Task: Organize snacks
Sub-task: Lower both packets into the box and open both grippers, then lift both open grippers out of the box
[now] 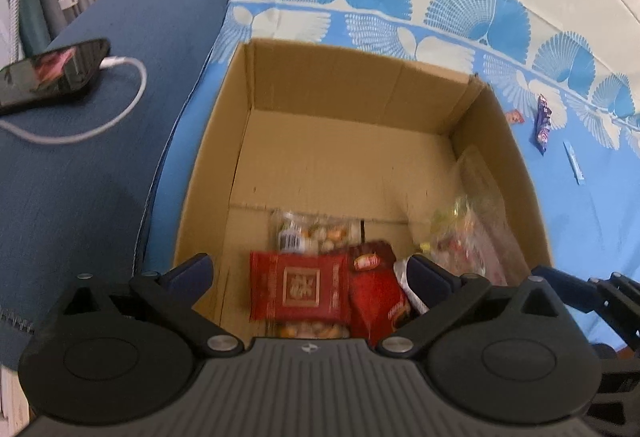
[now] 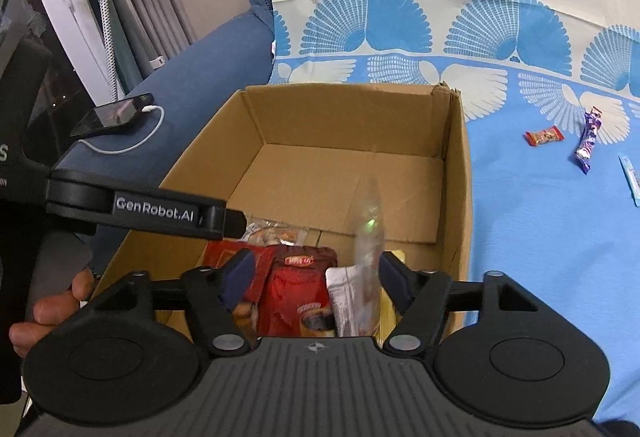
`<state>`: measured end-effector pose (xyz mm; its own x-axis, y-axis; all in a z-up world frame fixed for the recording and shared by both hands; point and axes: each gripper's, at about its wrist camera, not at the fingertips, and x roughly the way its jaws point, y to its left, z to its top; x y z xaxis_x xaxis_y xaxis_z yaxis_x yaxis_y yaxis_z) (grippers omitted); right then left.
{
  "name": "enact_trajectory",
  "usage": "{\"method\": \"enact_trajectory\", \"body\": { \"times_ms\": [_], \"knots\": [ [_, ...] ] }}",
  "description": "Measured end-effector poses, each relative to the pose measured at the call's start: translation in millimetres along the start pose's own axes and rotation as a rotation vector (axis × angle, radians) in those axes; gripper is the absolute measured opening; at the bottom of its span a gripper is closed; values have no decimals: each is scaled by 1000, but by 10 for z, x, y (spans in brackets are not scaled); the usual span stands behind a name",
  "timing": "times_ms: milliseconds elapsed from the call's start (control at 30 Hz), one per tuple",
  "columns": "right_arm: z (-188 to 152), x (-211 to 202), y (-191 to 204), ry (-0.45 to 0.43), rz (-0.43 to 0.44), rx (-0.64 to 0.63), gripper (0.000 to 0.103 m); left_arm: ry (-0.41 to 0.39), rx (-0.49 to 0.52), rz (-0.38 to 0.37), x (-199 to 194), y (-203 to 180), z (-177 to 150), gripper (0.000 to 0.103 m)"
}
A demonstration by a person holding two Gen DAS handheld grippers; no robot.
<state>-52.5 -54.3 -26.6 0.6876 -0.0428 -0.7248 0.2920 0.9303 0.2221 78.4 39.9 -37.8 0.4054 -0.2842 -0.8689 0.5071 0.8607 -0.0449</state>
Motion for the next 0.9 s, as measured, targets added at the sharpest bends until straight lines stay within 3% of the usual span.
{"method": "enact_trajectory", "body": {
  "times_ms": [267,600,900],
  "knots": [
    [-121,-324,83,14,4,43,80,-7,-59,11,-438,122,-294,103],
    [-307,-920,280,-97,-13,7,86,-83,-38,23,-924,-3,-600,103],
    [-411,-1213,356,-155,-10,-12,86,-136,-31,42,-1201,-64,-748,103]
  ]
}}
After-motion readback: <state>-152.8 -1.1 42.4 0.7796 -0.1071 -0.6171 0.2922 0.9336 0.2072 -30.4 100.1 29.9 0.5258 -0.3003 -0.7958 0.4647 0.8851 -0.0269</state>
